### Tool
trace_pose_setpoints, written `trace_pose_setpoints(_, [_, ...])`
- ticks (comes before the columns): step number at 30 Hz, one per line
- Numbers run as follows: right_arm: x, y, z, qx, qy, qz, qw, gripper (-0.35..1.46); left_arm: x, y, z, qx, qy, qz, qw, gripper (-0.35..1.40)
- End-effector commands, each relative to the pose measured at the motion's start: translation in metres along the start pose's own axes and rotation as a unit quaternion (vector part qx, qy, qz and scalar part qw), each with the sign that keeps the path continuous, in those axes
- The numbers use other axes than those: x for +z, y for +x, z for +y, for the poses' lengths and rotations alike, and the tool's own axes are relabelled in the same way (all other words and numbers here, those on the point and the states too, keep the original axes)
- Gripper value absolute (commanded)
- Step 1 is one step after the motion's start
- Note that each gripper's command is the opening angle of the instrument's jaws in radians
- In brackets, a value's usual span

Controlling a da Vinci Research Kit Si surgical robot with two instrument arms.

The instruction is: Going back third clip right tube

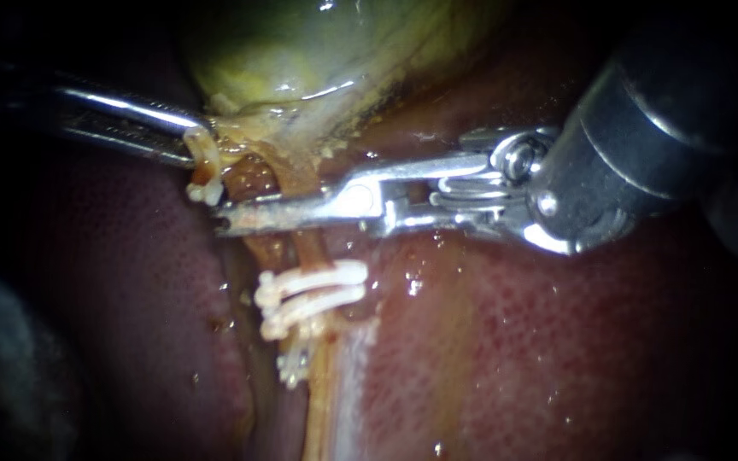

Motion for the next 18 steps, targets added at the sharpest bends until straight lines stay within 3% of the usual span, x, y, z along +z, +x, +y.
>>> trace_pose_setpoints(1, [0.0, -0.0001, 0.0001, 0.0, 0.0, 0.0, 1.0, -0.35, 0.0, 0.0, 0.0, 0.0, 0.0, 0.0, 1.0, -0.35])
trace_pose_setpoints(3, [0.0001, -0.0004, 0.0003, -0.001, 0.0, 0.0, 1.0, -0.29, 0.0, 0.0, 0.0, 0.0, 0.0, 0.0, 1.0, -0.35])
trace_pose_setpoints(5, [0.0003, -0.0006, 0.0007, -0.02, 0.001, -0.001, 0.9998, 0.03, 0.0, 0.0, 0.0, 0.0, 0.0, 0.0, 1.0, -0.35])
trace_pose_setpoints(8, [0.0005, -0.001, 0.0015, -0.046, 0.0, -0.001, 0.9989, 0.29, 0.0, 0.0, 0.0, 0.0, 0.0, 0.0, 1.0, -0.35])
trace_pose_setpoints(11, [0.0008, -0.0017, 0.0027, -0.08, 0.0, -0.001, 0.9968, 0.4, 0.0, 0.0, 0.0, 0.0, 0.0, 0.0, 1.0, -0.35])
trace_pose_setpoints(15, [0.0009, -0.0026, 0.0043, -0.146, -0.012, 0.013, 0.9891, 0.48, -0.0001, 0.0, 0.0, 0.0, 0.0, 0.0, 1.0, -0.35])
trace_pose_setpoints(16, [0.0008, -0.0029, 0.0047, -0.173, -0.021, 0.025, 0.9843, 0.49, -0.0001, 0.0, 0.0, 0.0, 0.0, 0.0, 1.0, -0.35])
trace_pose_setpoints(18, [0.0005, -0.0032, 0.0051, -0.198, -0.029, 0.033, 0.9793, 0.5, -0.0001, -0.0001, 0.0, 0.0, 0.0, 0.0, 1.0, -0.35])
